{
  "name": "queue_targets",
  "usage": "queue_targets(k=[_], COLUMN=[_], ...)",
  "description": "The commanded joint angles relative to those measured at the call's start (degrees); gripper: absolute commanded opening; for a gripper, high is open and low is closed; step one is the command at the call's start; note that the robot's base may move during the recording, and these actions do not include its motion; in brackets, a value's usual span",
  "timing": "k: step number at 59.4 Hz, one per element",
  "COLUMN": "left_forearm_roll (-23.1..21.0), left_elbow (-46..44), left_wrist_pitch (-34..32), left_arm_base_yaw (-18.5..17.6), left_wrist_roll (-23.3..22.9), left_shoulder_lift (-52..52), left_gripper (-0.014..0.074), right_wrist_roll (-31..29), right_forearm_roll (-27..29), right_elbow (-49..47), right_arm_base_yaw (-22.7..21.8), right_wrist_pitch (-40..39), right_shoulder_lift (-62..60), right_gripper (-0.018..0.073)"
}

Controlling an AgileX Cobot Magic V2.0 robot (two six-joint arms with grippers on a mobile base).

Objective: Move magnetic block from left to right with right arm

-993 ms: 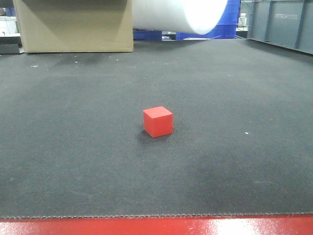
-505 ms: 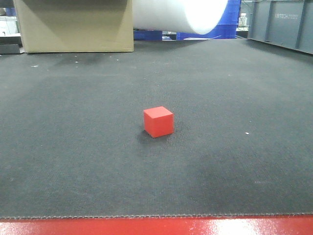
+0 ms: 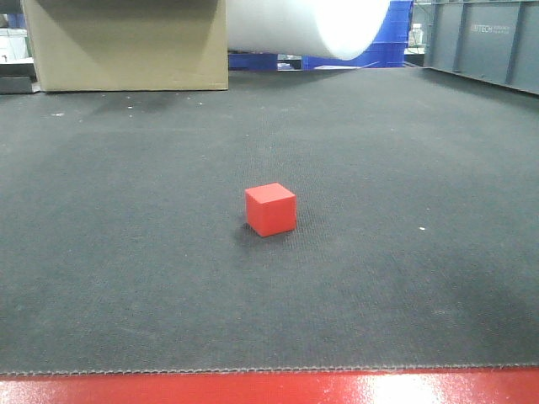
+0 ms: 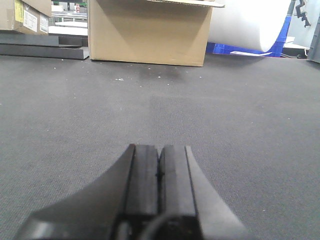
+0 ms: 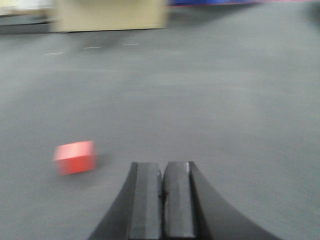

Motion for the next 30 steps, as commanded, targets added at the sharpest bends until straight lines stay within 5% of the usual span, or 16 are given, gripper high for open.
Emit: queue_targets(k=[1,13,30], left_forearm_roll=[0.00,0.00,0.00], left_elbow=[0.59,0.59,0.59], left_wrist_pitch=[-5.15,-5.15,-5.15], left_arm_base_yaw=[0.05,0.05,0.05], left_wrist_roll=[-0.25,-0.25,-0.25], left_shoulder_lift=[-0.60,-0.60,-0.60], left_gripper=[-0.0116,-0.0116,-0.0116], right_wrist_roll=[-0.82,-0.82,-0.82], right_forearm_roll=[-0.61,-0.61,-0.34], right_elbow=[3.38,13.29,18.76], right_arm_base_yaw=[-5.52,-15.08,-18.74], right_wrist_pitch=[-10.47,-14.88,-15.52], right_shoulder_lift=[-2.04,-12.36,-18.30], right_gripper=[0.0048,0.0048,0.0048])
